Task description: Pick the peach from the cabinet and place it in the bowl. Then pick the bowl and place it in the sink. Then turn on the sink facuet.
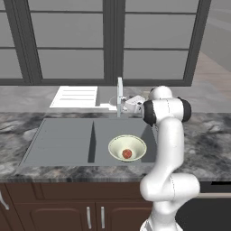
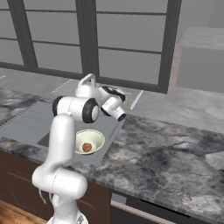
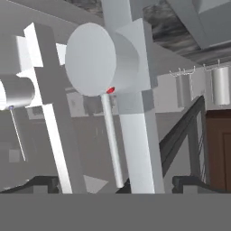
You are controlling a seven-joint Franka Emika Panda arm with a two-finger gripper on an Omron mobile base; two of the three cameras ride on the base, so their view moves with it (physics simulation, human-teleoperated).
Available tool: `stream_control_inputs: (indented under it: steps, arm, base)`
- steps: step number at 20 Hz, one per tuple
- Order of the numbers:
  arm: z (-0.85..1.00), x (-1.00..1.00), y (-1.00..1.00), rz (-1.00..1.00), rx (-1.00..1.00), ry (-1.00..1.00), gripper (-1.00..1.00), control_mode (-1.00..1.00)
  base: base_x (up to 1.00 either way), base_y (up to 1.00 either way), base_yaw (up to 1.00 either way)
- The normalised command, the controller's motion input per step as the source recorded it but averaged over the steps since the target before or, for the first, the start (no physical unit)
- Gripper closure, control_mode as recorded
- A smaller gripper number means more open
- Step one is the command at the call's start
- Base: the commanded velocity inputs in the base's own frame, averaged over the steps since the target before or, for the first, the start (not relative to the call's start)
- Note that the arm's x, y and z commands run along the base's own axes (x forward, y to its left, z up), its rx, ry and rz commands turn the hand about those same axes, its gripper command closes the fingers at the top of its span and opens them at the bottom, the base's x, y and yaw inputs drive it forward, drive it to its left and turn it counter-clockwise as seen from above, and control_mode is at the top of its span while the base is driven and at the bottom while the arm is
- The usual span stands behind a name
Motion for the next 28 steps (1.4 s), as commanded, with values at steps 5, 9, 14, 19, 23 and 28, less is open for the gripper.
stream_control_inputs:
  steps: [5, 9, 14, 19, 23, 28]
  arm:
    - [-0.33, 0.3, -0.06, 0.0, 0.0, 0.0, -1.0, -1.0]
    - [-0.19, 0.28, -0.03, 0.0, 0.0, 0.0, -1.0, -1.0]
    - [-0.13, 0.34, 0.0, 0.0, 0.0, 0.0, -1.0, -1.0]
    - [-0.22, 0.13, -0.05, 0.0, 0.0, 0.0, 1.0, -1.0]
    - [-0.19, 0.0, -0.31, 0.0, 0.0, 0.0, 1.0, -1.0]
    - [-0.11, 0.0, -0.42, 0.0, 0.02, 0.0, 1.0, -1.0]
  base:
    - [0.0, 0.0, 0.0]
    - [0.0, 0.0, 0.0]
    - [0.0, 0.0, 0.0]
    - [0.0, 0.0, 0.0]
    - [0.0, 0.0, 0.0]
    - [0.0, 0.0, 0.0]
